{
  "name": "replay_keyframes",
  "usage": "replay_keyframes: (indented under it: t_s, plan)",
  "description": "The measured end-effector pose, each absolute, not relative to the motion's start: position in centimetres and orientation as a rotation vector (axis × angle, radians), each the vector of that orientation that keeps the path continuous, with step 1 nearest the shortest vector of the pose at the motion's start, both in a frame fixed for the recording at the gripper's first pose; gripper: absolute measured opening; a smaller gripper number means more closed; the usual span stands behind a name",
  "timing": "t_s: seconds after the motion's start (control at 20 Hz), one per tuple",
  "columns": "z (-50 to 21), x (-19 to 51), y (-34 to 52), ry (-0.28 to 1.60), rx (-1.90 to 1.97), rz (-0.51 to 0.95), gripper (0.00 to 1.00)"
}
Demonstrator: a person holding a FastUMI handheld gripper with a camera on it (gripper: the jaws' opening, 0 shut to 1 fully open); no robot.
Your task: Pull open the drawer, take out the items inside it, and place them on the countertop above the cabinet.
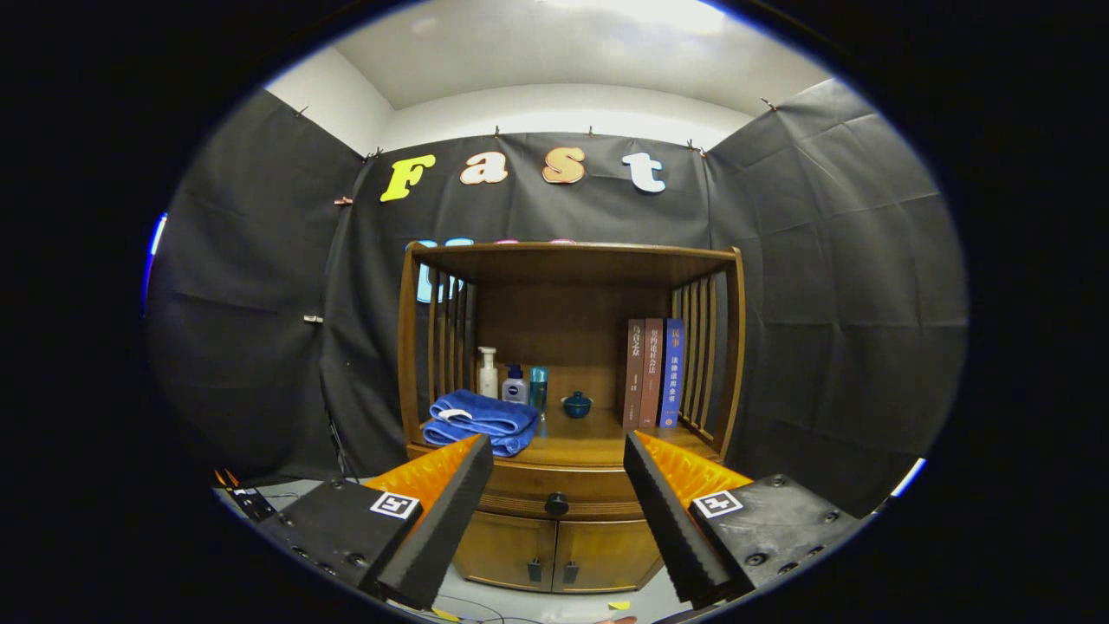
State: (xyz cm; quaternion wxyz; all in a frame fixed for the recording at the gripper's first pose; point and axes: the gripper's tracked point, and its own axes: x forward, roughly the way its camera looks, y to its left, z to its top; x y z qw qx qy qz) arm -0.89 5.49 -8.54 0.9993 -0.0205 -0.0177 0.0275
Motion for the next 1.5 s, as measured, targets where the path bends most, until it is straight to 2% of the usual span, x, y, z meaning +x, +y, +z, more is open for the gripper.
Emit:
replay_keyframes:
  t_s: [0.4, 1.1, 1.2, 1.4, 1.5]
  plan:
    - [-17.2, 2.9, 6.3, -0.025, -0.106, 0.051, 0.99]
    - [-31.5, 17.6, 6.1, 0.209, 0.05, 0.03, 0.99]
    - [-33.2, 19.0, 6.5, 0.253, 0.045, 0.037, 0.92]
    - [-33.8, 19.8, 6.4, 0.241, 0.058, 0.029, 0.53]
    - [-33.7, 19.5, 6.5, 0.234, 0.066, 0.037, 0.44]
